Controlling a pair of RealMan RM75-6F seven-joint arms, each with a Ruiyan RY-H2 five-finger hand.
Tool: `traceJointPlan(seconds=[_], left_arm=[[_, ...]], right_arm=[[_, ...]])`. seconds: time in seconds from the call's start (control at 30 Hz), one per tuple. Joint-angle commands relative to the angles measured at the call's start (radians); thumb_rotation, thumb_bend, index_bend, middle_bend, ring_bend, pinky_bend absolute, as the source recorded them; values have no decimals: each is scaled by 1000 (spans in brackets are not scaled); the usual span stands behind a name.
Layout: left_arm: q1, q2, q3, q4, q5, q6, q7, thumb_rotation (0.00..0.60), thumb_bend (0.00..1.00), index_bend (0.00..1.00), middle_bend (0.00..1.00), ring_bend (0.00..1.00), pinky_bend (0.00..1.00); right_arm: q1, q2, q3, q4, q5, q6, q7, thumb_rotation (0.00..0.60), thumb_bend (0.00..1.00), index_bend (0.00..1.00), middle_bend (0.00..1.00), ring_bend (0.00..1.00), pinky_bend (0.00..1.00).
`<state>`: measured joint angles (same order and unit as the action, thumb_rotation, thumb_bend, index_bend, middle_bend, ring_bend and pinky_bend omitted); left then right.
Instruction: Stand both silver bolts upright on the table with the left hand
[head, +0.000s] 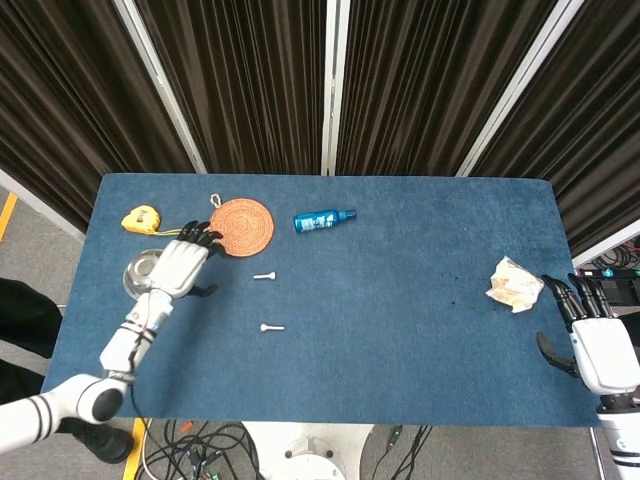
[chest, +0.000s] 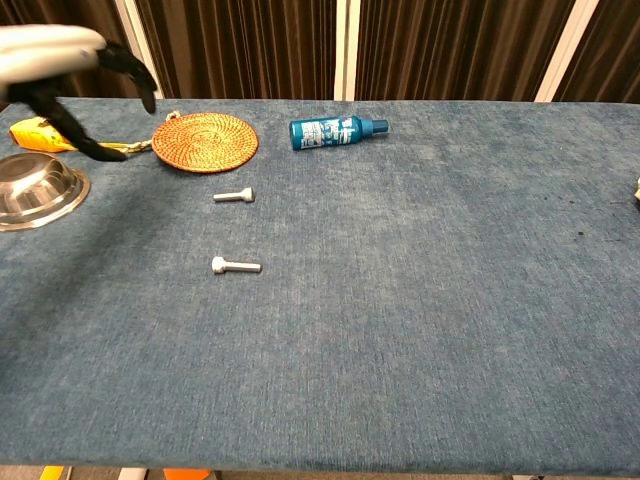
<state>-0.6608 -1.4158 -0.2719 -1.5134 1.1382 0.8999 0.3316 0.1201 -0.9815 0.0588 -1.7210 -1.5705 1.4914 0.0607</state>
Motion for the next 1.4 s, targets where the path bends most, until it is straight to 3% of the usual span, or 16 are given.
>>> traceJointPlan(seconds=[0.03, 0.27, 0.63, 1.4], left_arm=[[-67, -108, -9, 117, -99, -37, 49, 600, 191, 414, 186, 49, 0], [-109, -234, 0, 240, -177, -19, 85, 600, 190, 440, 186, 49, 0], [-147, -376, 9, 382, -206, 14, 108, 600, 193, 483, 185, 49, 0], [-192, -459, -13, 460, -283, -20, 131, 598, 330, 536, 185, 48, 0]], right_arm=[[-1, 1, 1, 0, 4, -1, -2, 600, 298, 24, 140, 0, 0], [-5, 2, 5, 2, 13, 0, -1, 600, 298, 24, 140, 0, 0], [-8, 3, 8, 5, 16, 4, 1, 600, 298, 24, 140, 0, 0], [-19, 8, 9, 6, 22, 8, 4, 600, 298, 24, 141, 0, 0]])
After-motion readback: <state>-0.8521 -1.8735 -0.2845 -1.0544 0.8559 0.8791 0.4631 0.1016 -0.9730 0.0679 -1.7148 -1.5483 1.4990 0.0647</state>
